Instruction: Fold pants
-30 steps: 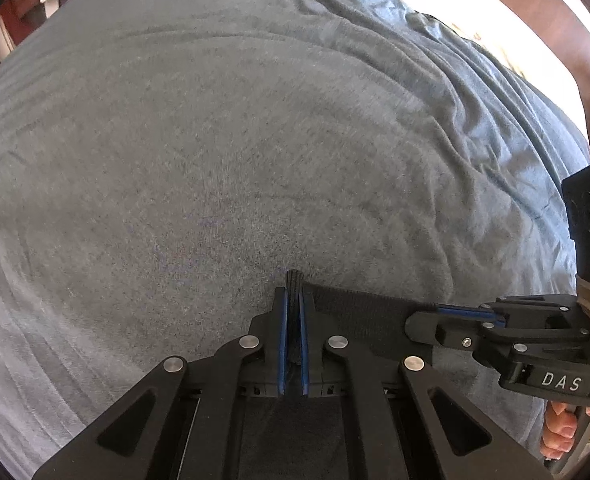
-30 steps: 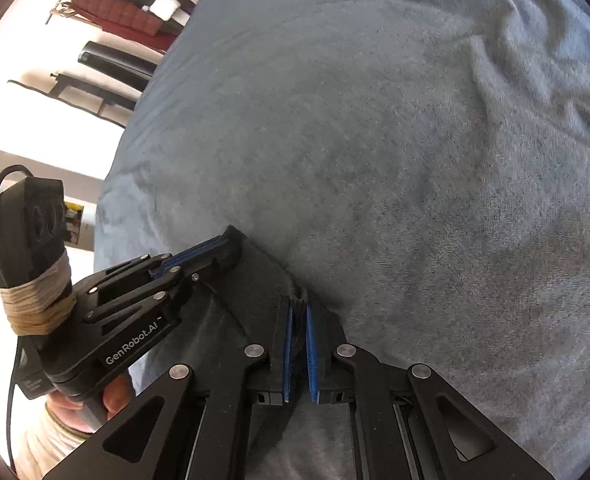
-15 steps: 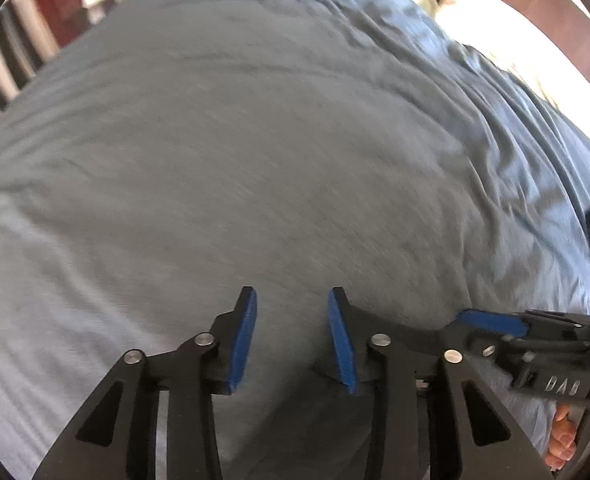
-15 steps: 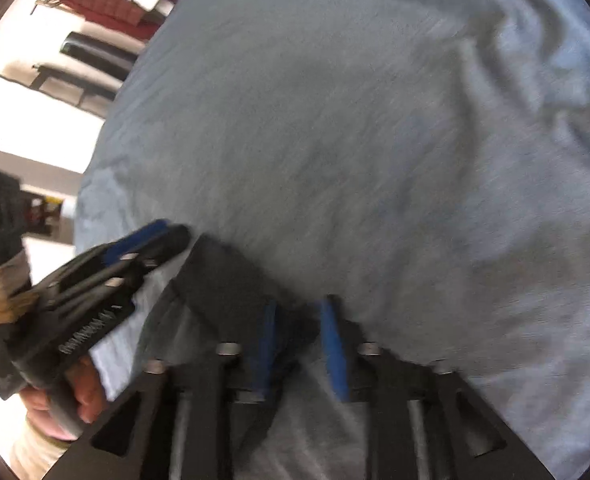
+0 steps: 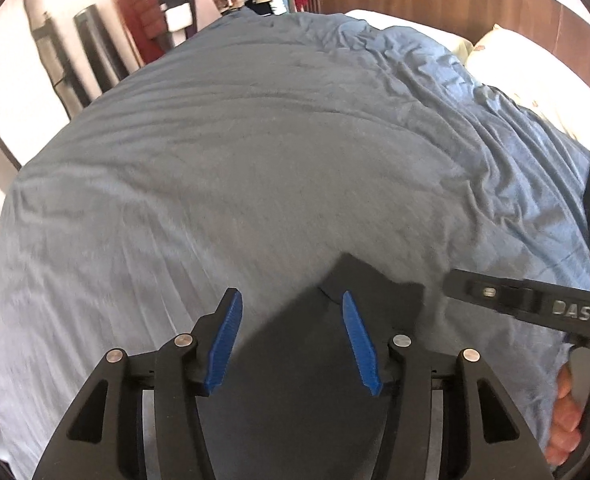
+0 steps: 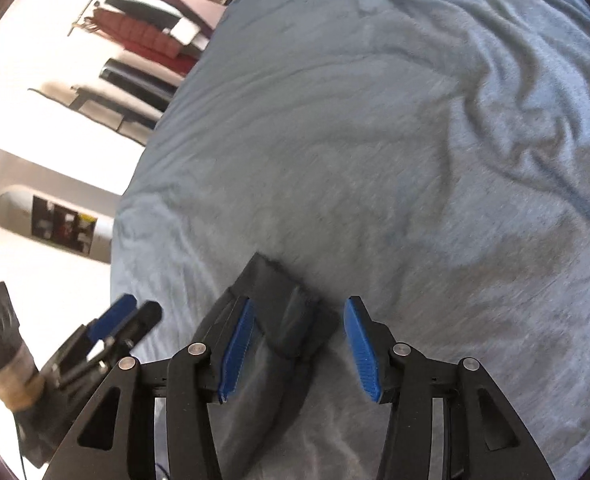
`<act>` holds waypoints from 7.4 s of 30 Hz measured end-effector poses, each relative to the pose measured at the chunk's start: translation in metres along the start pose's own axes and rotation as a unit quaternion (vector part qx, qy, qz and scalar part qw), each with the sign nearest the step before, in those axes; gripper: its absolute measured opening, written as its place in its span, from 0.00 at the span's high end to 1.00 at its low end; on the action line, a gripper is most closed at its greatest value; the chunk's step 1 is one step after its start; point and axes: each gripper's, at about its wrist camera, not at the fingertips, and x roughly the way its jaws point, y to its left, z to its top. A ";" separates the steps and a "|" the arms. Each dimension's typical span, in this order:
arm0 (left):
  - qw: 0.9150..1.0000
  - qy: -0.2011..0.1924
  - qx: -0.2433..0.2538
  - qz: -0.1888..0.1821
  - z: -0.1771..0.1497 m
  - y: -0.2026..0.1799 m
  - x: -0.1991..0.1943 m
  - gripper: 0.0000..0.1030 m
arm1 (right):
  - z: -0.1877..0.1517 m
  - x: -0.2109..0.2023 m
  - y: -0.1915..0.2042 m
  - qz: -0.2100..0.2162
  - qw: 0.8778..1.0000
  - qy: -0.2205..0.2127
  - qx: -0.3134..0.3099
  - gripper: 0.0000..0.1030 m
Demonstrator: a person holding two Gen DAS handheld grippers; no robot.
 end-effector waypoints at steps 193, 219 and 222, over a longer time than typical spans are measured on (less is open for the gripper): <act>0.975 0.125 -0.185 0.010 -0.314 0.303 -0.087 0.70 | -0.306 0.186 0.373 -0.005 0.704 0.248 -0.665 0.60; 0.976 0.000 -0.168 0.140 -0.357 0.168 -0.228 0.52 | -0.314 -0.024 0.238 -0.023 0.856 0.039 -0.515 0.39; 0.977 -0.014 -0.154 0.146 -0.351 0.147 -0.226 0.51 | -0.325 -0.032 0.221 -0.014 0.847 0.032 -0.530 0.39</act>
